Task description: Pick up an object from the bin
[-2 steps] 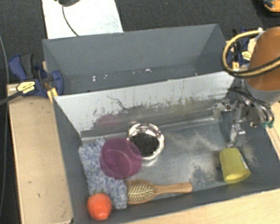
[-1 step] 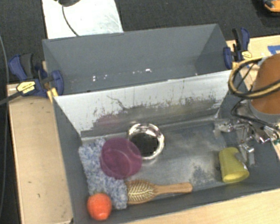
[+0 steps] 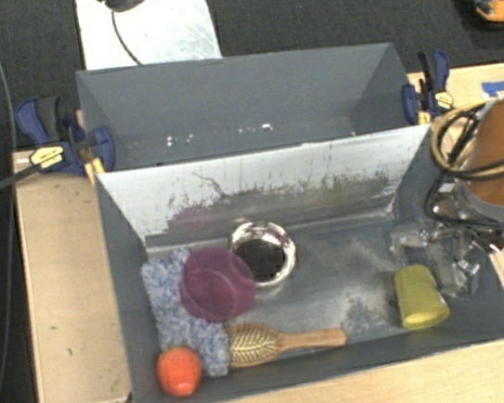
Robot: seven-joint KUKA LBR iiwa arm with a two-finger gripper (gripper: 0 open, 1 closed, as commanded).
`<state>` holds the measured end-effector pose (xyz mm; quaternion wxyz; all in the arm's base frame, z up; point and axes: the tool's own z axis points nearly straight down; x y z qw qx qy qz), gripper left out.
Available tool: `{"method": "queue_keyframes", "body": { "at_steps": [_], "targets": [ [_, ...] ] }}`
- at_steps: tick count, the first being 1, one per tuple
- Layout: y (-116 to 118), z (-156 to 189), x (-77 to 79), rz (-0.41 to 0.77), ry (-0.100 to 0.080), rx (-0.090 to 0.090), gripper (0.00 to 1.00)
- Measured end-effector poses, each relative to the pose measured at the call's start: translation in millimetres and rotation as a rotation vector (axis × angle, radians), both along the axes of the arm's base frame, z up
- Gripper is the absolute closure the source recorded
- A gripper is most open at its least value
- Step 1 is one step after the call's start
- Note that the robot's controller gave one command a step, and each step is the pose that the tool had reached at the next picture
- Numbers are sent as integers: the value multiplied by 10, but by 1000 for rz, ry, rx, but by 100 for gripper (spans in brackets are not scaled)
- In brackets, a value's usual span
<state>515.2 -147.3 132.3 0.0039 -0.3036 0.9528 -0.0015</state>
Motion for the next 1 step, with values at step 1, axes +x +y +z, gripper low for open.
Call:
{"method": "queue_keyframes", "body": {
  "at_steps": [1],
  "targets": [
    [10, -289, -1, 180, -8, -2, 0]
  ]
}}
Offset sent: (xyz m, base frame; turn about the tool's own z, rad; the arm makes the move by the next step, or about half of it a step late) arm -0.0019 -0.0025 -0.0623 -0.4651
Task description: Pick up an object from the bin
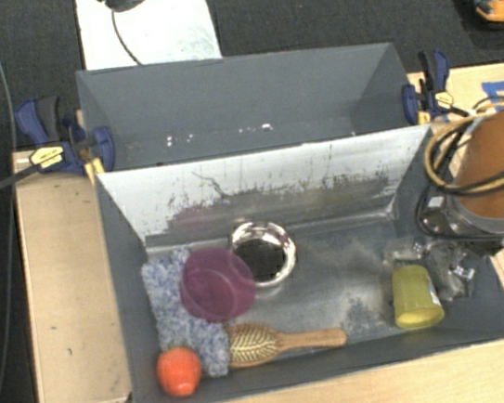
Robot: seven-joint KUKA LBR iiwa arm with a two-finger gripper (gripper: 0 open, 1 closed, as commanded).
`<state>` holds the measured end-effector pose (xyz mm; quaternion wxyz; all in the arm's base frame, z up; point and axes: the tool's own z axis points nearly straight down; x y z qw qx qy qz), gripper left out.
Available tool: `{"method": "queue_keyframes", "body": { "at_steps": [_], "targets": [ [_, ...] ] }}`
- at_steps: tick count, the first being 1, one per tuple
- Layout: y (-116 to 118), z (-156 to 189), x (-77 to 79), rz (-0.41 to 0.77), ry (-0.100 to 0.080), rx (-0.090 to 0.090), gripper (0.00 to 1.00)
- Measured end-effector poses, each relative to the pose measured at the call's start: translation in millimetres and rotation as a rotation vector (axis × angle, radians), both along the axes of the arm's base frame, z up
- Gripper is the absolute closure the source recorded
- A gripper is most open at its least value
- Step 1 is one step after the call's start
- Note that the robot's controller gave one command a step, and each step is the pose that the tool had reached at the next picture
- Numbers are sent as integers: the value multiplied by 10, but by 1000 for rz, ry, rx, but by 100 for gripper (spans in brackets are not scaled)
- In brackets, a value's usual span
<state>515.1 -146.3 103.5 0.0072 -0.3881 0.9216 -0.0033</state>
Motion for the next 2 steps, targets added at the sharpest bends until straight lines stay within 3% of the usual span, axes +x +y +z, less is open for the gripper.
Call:
{"method": "queue_keyframes", "body": {
  "at_steps": [1, 2],
  "targets": [
    [59, -311, -1, 285, 9, 11, 0],
    [37, -312, -116, 150, -12, 12, 100]
  ]
}}
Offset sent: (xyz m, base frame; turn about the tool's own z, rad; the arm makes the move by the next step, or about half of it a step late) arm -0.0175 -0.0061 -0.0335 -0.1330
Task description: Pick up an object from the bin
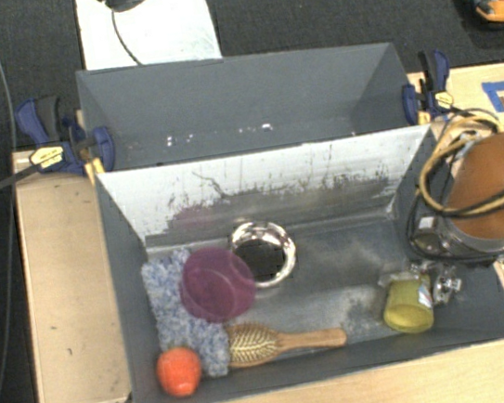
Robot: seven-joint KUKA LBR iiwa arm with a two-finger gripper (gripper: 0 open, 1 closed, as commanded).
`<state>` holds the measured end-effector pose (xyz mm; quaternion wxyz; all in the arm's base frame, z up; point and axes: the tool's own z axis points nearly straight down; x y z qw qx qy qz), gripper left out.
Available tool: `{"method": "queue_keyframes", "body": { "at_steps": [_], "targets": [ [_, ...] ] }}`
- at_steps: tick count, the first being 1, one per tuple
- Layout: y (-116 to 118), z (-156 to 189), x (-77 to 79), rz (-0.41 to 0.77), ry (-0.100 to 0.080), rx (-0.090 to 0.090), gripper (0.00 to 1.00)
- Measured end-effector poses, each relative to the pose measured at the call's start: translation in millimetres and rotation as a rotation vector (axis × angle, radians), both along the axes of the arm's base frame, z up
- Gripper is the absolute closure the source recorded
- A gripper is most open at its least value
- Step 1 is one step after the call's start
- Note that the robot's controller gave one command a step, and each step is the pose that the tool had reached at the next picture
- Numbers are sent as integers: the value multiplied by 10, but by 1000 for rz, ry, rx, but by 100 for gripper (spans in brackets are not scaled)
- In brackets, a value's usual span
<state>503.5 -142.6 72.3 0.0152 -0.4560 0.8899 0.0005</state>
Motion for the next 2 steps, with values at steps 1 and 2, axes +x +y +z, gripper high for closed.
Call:
{"method": "queue_keyframes", "body": {
  "at_steps": [1, 2],
  "targets": [
    [-3, 3, -12, -12, -1, 0, 100],
    [-1, 45, -20, -11, 1, 0, 100]
  ]
}}
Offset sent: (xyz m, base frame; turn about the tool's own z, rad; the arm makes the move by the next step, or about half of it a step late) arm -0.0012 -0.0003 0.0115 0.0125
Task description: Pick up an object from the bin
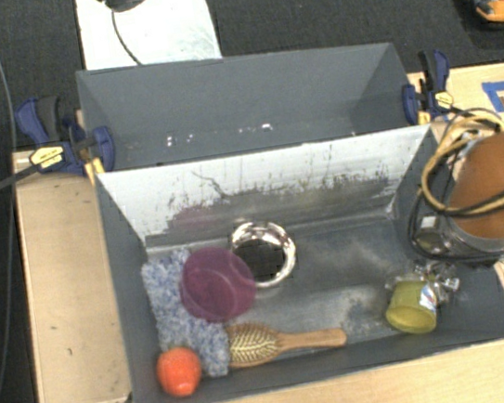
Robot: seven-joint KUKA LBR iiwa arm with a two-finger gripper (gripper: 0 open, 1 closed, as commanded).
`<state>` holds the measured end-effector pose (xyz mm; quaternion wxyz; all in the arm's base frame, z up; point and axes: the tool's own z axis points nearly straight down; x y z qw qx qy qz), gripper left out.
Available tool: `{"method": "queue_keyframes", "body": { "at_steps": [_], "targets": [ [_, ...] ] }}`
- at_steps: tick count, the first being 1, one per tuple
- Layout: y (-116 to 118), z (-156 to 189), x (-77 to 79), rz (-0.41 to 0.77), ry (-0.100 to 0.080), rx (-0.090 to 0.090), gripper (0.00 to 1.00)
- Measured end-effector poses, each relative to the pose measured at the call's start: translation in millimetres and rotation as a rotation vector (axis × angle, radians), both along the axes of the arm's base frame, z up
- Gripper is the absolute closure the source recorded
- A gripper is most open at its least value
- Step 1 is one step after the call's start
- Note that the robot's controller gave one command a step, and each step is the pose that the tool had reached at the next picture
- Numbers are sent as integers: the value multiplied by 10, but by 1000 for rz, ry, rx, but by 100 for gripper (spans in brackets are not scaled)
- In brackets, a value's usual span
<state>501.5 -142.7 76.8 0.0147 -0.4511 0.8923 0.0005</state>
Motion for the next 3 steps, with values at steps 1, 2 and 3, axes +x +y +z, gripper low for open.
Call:
{"method": "queue_keyframes", "body": {
  "at_steps": [1, 2, 3],
  "targets": [
    [-9, 31, 1, -1, -2, -1, 100],
    [1, 393, -25, -4, 8, 2, 100],
    [-6, 666, 3, -6, -2, 0, 100]
  ]
}}
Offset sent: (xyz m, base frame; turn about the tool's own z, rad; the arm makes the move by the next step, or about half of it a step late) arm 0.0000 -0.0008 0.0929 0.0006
